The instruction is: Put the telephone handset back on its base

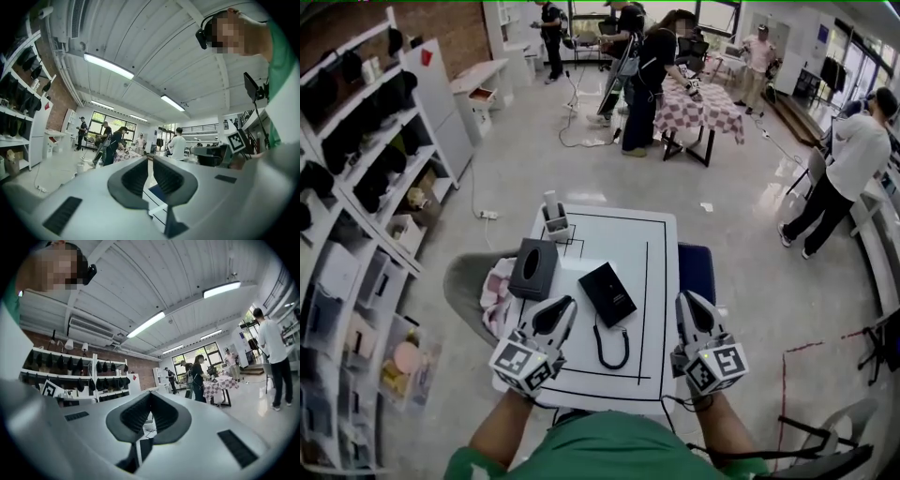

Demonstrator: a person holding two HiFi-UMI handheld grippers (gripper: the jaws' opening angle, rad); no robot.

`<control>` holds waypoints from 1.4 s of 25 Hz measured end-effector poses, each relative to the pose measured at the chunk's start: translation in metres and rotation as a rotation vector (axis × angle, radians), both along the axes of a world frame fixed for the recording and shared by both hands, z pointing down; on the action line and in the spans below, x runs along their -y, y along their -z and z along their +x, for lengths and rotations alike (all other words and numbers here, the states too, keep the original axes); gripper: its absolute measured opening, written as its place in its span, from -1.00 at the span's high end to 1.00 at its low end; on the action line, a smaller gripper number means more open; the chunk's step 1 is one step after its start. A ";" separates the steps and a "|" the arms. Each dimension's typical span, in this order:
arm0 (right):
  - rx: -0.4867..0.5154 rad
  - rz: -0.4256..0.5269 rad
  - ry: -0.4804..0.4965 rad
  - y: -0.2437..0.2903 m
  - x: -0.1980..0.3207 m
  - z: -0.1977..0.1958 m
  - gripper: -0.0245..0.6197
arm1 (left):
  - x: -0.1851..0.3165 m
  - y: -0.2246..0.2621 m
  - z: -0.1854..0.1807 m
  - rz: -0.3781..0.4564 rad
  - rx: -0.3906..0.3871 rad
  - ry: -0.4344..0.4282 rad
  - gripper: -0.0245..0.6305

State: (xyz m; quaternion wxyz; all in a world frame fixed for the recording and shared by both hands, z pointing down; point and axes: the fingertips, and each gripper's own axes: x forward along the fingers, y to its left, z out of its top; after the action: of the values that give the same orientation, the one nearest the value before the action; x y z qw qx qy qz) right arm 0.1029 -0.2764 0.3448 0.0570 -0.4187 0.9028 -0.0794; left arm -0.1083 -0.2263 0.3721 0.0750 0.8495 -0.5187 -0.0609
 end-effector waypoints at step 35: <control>0.012 -0.004 0.063 -0.002 -0.028 -0.023 0.85 | -0.012 -0.027 0.014 -0.103 -0.025 0.043 0.77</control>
State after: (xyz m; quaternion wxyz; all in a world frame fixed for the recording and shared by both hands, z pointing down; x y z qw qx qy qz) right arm 0.0794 -0.2482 0.3472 0.0590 -0.3897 0.9151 -0.0855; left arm -0.0940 -0.2147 0.3991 0.1239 0.8323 -0.5384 -0.0462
